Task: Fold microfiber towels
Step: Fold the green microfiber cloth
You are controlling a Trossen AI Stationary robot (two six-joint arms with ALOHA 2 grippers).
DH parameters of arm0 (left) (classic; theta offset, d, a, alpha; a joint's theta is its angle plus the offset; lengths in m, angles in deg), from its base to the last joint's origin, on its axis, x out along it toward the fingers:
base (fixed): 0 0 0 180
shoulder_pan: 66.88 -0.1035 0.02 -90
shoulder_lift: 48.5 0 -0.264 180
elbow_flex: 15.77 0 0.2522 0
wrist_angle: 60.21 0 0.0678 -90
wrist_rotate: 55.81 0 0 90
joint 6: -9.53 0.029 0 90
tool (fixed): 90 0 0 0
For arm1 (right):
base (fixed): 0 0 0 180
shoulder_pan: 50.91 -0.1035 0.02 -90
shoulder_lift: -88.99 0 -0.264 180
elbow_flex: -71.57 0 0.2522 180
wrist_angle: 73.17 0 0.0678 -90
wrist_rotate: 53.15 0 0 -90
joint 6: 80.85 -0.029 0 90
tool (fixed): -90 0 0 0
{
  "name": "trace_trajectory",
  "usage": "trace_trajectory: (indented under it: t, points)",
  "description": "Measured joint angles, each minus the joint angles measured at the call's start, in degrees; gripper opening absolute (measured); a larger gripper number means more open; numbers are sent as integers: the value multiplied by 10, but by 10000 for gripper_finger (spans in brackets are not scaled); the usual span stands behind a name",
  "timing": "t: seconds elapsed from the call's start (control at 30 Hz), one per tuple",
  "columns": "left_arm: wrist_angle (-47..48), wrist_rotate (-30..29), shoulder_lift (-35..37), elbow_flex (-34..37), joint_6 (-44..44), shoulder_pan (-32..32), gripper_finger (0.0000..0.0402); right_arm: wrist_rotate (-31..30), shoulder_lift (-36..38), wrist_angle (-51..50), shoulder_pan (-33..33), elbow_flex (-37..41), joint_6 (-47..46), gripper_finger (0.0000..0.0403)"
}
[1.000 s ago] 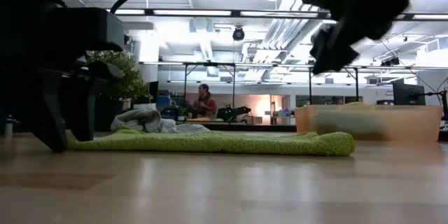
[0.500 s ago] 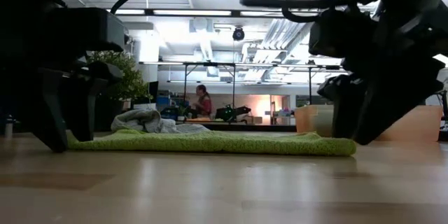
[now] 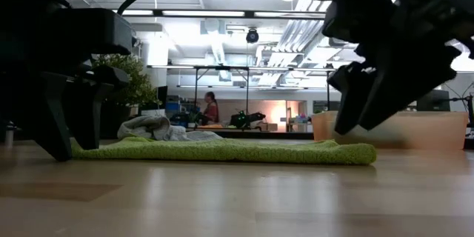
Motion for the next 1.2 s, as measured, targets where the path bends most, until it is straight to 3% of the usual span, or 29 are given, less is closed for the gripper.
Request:
trace_trajectory:
  t: [0.3, 0.47, 0.67, 0.77, 0.87, 1.07, 1.2]
  points:
    - [-1, 0, 0, 0, 0, 0, 160, -5, -44, 2, -12, 0, 6, 197]
    - [0, 0, 0, 0, -38, 0, 148, -23, -57, 8, -29, -2, -7, 146]
    - [-2, -4, -2, 0, -74, 0, 57, -56, -57, 4, -33, -2, -88, 20]
    - [0, -4, -3, 0, -76, -1, 10, -54, -56, 4, -33, -1, -132, 13]
    - [20, 15, 1, -10, -84, -5, 11, -31, -44, -5, -33, 1, -165, 9]
    - [59, 152, 46, -34, -118, -38, 4, 77, 0, -6, -10, 1, -247, 2]
    - [66, 164, 81, -35, -152, -63, 2, 117, 26, -17, 8, 1, -309, 2]
